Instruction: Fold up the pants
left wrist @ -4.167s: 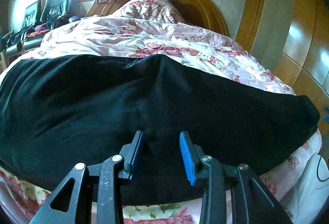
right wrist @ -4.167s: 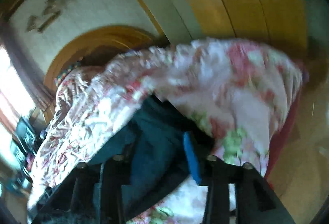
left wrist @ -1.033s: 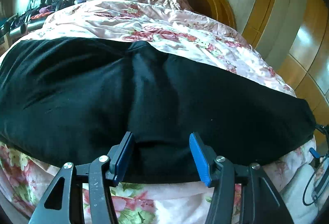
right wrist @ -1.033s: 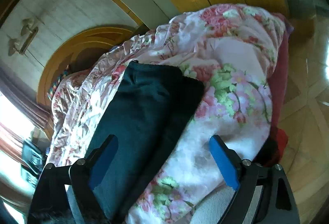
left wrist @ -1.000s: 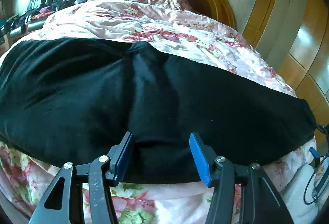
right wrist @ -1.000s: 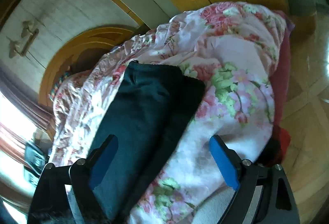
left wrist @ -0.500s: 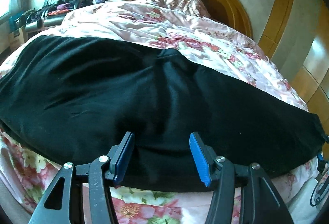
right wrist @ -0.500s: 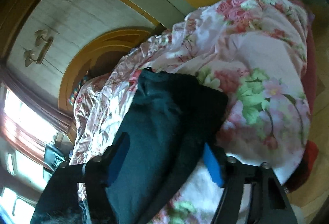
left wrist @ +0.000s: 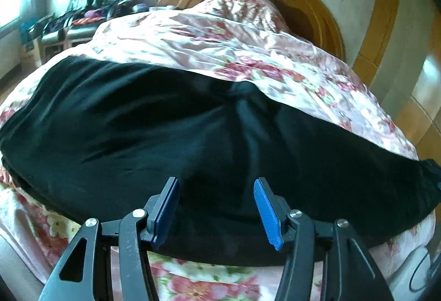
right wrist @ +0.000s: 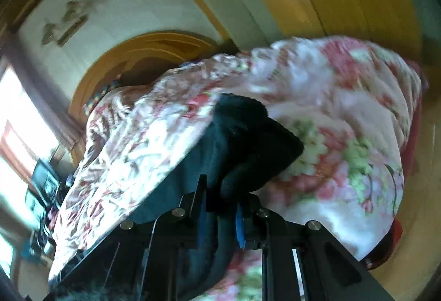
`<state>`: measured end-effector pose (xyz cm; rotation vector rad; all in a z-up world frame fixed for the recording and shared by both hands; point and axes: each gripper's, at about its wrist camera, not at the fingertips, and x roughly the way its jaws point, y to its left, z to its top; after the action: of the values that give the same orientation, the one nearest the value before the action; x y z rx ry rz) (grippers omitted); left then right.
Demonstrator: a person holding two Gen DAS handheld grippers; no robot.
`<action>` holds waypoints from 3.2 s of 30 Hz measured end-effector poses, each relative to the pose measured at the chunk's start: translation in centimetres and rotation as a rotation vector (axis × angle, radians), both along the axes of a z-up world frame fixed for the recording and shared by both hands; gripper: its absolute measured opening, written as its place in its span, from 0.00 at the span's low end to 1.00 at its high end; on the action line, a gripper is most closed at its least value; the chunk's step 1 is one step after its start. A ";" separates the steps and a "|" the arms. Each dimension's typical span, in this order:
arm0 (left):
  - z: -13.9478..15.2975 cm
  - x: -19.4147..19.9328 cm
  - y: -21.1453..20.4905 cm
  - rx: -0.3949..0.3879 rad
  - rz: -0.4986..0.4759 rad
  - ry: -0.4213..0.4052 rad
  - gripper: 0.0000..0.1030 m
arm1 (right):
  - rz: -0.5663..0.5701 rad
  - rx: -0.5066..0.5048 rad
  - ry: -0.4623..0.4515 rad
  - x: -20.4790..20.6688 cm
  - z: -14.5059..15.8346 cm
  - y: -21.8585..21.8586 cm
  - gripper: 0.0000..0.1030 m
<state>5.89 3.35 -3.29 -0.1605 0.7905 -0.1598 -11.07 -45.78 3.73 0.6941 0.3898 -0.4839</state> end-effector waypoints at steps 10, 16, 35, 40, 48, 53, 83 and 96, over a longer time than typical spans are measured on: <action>-0.4 0.6 2.3 -0.078 0.076 0.030 0.55 | 0.185 -0.150 -0.089 3.0 6.2 8.3 0.17; -0.3 0.5 2.0 -0.072 0.053 0.024 0.55 | 0.328 -0.181 -0.125 5.3 7.5 13.3 0.17; -0.5 0.5 1.7 -0.090 0.036 0.028 0.55 | 0.392 -0.073 0.152 6.3 -1.2 14.0 0.58; -0.5 0.3 1.6 -0.082 0.032 0.024 0.55 | 0.158 0.112 0.130 1.7 -3.5 6.5 0.62; -0.7 0.1 0.7 -0.049 0.012 0.020 0.55 | -0.147 0.336 0.062 -1.9 -6.0 -2.8 0.69; -0.9 0.0 0.5 -0.035 0.009 0.022 0.55 | -0.143 0.306 -0.007 -1.5 -6.2 -4.8 0.65; -0.7 0.2 1.5 -0.077 0.034 0.019 0.55 | 0.444 -0.152 -0.121 6.5 6.8 15.6 0.15; -0.7 0.2 1.4 -0.070 0.027 0.021 0.55 | 0.791 -0.199 0.067 11.6 0.3 25.7 0.16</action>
<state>6.07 4.71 -4.03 -0.2393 0.8033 -0.1604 0.54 -20.08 4.02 0.2872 0.6289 0.2049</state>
